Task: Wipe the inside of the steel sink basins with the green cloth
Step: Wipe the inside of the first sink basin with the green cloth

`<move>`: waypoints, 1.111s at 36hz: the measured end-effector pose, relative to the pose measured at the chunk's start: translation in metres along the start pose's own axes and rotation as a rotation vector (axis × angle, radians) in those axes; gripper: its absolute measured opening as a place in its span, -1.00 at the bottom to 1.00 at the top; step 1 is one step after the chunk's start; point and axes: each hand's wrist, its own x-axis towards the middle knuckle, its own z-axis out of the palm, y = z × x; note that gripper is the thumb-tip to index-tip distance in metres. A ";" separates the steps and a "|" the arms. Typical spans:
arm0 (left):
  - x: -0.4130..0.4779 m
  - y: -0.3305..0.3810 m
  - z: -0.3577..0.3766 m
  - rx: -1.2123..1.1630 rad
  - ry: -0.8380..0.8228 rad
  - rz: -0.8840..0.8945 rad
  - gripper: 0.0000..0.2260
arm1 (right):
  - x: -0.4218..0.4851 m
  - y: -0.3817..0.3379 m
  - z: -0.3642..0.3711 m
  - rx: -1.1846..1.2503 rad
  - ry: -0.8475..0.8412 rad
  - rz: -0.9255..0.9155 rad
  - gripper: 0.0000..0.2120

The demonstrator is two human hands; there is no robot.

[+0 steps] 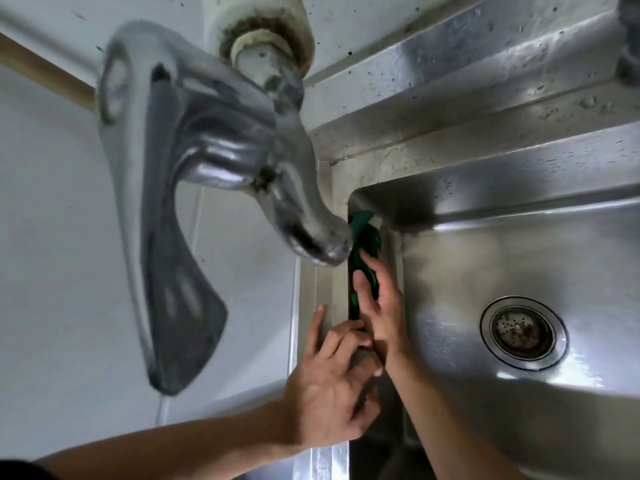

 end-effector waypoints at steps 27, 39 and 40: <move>-0.002 0.001 0.000 -0.010 -0.001 -0.002 -0.77 | -0.026 0.006 -0.008 -0.031 -0.040 0.164 -0.64; -0.002 0.000 0.001 -0.030 0.065 0.032 -0.79 | -0.049 0.002 -0.008 -0.126 -0.025 0.090 -0.62; -0.003 -0.001 0.001 -0.034 0.077 0.035 -0.79 | -0.050 -0.001 -0.006 -0.117 -0.047 0.064 -0.62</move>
